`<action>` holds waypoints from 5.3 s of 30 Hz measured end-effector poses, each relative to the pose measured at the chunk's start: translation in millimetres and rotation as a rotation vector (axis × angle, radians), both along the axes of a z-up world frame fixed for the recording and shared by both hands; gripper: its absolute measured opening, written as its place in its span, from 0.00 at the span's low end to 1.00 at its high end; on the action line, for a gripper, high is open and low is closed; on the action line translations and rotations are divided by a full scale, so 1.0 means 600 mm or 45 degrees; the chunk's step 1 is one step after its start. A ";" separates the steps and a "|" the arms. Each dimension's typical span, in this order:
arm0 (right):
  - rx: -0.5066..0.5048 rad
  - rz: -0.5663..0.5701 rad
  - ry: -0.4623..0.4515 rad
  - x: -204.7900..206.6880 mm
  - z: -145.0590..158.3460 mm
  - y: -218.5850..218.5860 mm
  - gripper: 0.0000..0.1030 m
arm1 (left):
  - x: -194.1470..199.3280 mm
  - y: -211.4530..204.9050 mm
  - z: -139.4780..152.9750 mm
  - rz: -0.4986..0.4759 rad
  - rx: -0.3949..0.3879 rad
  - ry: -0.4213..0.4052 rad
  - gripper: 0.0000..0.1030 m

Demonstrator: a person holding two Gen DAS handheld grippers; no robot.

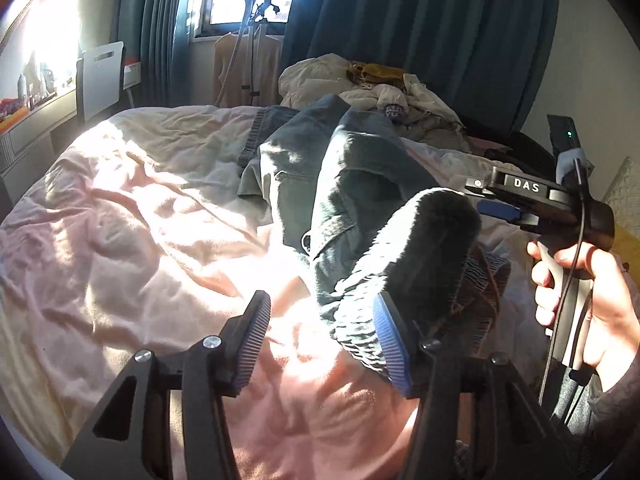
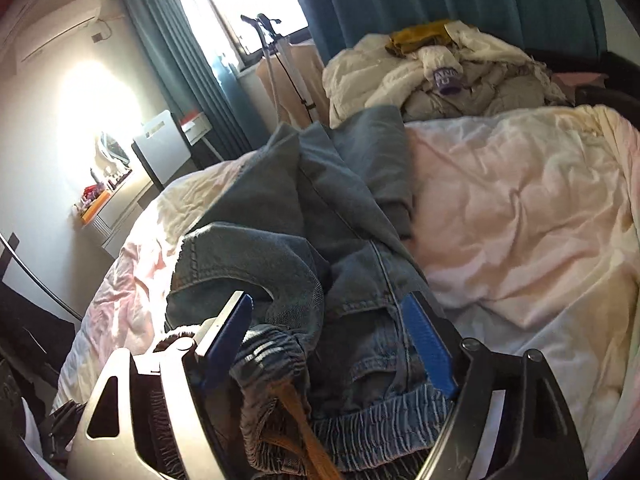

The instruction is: Fold clothes

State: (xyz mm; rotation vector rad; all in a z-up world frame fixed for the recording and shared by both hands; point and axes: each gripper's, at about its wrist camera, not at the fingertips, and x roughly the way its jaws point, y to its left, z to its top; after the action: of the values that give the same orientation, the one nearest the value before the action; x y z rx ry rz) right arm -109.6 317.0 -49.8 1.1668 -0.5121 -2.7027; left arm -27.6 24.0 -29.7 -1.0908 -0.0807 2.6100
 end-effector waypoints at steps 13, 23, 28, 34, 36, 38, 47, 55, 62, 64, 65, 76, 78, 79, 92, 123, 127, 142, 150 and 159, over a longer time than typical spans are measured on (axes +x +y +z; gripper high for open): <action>-0.056 0.009 -0.098 0.011 -0.034 -0.001 0.70 | 0.003 0.002 -0.007 0.027 -0.073 0.004 0.53; -0.188 0.195 -0.091 0.044 -0.021 -0.051 0.71 | 0.031 0.017 0.008 -0.017 -0.125 0.101 0.53; -0.367 0.283 -0.065 0.048 -0.010 -0.048 0.71 | 0.034 0.020 0.011 -0.026 -0.128 0.119 0.53; -0.547 0.331 -0.086 0.040 -0.015 -0.038 0.71 | 0.002 0.042 0.019 -0.035 -0.185 0.143 0.53; -0.554 0.350 -0.077 0.040 -0.012 -0.043 0.72 | -0.008 0.063 0.019 -0.096 -0.236 0.162 0.53; -0.559 0.373 -0.072 0.042 -0.010 -0.045 0.73 | -0.021 0.085 0.018 -0.137 -0.289 0.190 0.53; -0.755 0.347 -0.122 0.030 -0.039 -0.007 0.73 | -0.070 0.173 -0.011 -0.302 -0.561 0.274 0.53; -0.862 0.407 -0.086 0.009 -0.047 -0.008 0.73 | -0.099 0.174 -0.019 -0.278 -0.547 0.331 0.36; -0.685 0.353 0.001 0.002 -0.030 -0.011 0.73 | -0.125 0.105 -0.003 -0.108 -0.331 0.278 0.13; -0.594 0.312 0.038 0.009 -0.021 -0.010 0.73 | -0.119 0.080 0.019 -0.057 -0.267 0.300 0.08; -0.536 0.290 0.056 0.013 -0.016 -0.010 0.73 | -0.116 0.068 0.029 -0.034 -0.240 0.314 0.08; -0.007 0.224 0.091 0.065 0.017 -0.067 0.75 | -0.113 -0.091 0.096 0.211 0.002 0.365 0.07; 0.063 0.270 0.071 0.076 0.014 -0.091 0.75 | -0.120 -0.112 0.090 0.234 0.036 0.324 0.07; 0.132 0.289 0.057 0.082 0.011 -0.108 0.75 | -0.124 -0.122 0.084 0.244 0.046 0.299 0.07; 0.577 0.155 -0.192 0.123 -0.043 -0.153 0.75 | -0.122 -0.137 0.036 0.276 0.042 0.145 0.08; 0.110 -0.096 -0.022 0.109 0.015 -0.038 0.13 | -0.088 -0.131 -0.038 0.402 -0.167 -0.069 0.24; -0.049 -0.240 0.040 0.127 0.035 0.016 0.09 | -0.088 -0.117 -0.043 0.346 -0.172 -0.072 0.25; -0.164 -0.299 -0.097 0.123 -0.022 0.047 0.08 | -0.121 -0.095 -0.053 0.388 -0.159 -0.024 0.15; -0.347 -0.227 -0.132 0.154 -0.037 0.029 0.08 | -0.147 -0.116 0.067 0.447 -0.097 0.136 0.07; -0.569 0.047 0.034 0.202 0.019 -0.119 0.09 | -0.216 -0.212 0.262 0.538 -0.057 0.294 0.07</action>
State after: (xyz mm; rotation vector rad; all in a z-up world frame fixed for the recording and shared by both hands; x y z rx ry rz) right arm 11.6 245.9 -38.3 0.9996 -1.0122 -2.3882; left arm -157.4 -103.2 127.3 -0.8510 -0.2228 3.1099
